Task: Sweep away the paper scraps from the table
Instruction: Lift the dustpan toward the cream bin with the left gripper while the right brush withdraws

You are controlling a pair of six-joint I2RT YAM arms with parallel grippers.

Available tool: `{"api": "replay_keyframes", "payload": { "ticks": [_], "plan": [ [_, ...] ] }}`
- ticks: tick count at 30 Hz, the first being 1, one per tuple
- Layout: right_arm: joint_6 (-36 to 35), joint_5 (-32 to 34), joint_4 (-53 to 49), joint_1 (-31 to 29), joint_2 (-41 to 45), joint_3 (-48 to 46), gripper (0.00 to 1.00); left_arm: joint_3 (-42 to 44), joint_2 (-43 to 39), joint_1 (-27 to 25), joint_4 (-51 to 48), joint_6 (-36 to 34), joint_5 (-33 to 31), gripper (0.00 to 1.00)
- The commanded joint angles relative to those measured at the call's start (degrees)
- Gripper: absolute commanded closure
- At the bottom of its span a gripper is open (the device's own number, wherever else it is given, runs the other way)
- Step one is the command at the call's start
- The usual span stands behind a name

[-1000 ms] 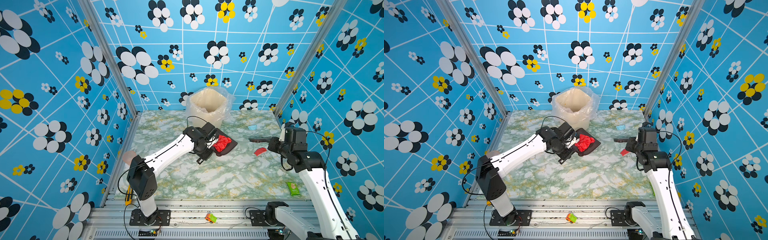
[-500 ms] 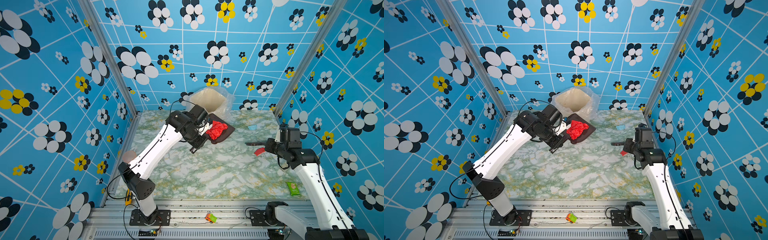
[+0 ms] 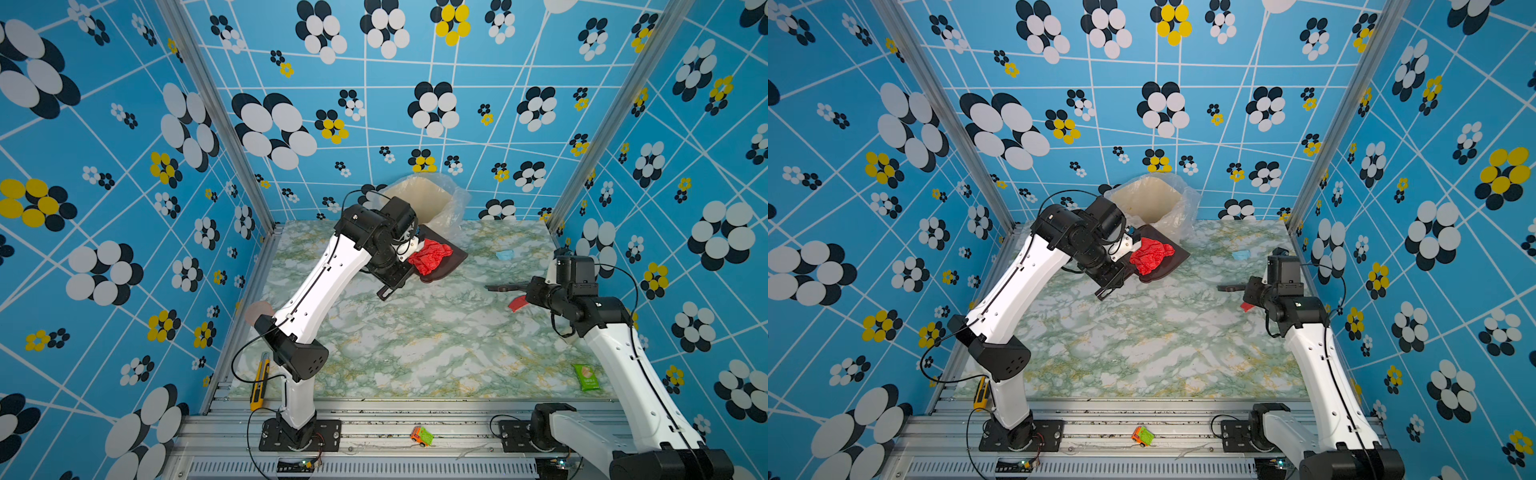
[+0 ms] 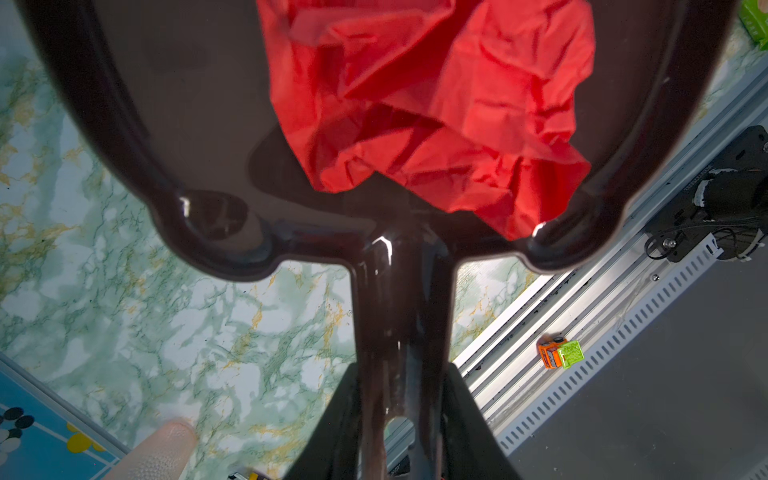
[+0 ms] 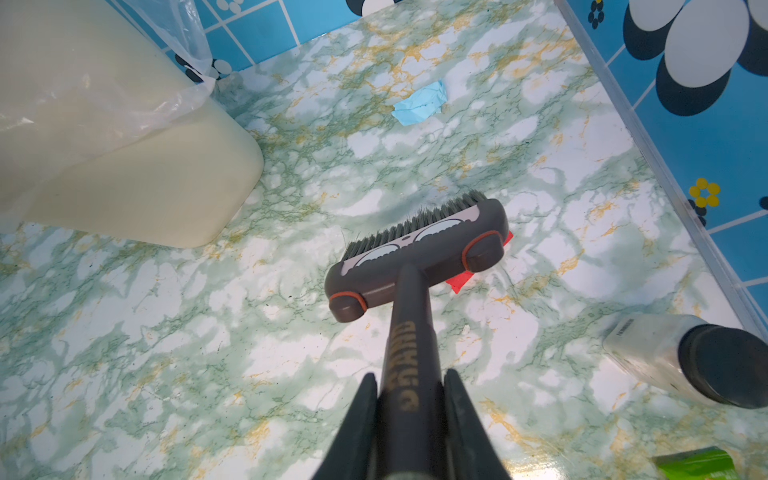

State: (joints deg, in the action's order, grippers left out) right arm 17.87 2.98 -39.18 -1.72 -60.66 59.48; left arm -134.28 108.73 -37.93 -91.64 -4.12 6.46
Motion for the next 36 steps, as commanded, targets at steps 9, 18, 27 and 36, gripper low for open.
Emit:
{"api": "replay_keyframes", "payload": {
  "ticks": [9, 18, 27, 36],
  "plan": [
    [0.58, -1.05, 3.36, 0.22, 0.06, -0.98, 1.00, -2.70, 1.34, 1.71, 1.27, -0.14, 3.01, 1.00],
    [0.90, -1.31, 3.58, 0.22, -0.04, -1.17, 1.00, -3.03, 0.91, 4.08, 6.21, 0.50, 6.15, 1.00],
    [1.13, -1.49, 3.85, 0.22, -0.27, -1.15, 1.00, -3.14, 0.88, 5.41, 12.31, 1.96, 9.07, 1.00],
    [1.21, -1.75, 4.16, 0.27, -0.27, -1.44, 1.00, -4.97, 2.82, 6.34, 16.15, 4.00, 12.34, 1.00]
  ]
}}
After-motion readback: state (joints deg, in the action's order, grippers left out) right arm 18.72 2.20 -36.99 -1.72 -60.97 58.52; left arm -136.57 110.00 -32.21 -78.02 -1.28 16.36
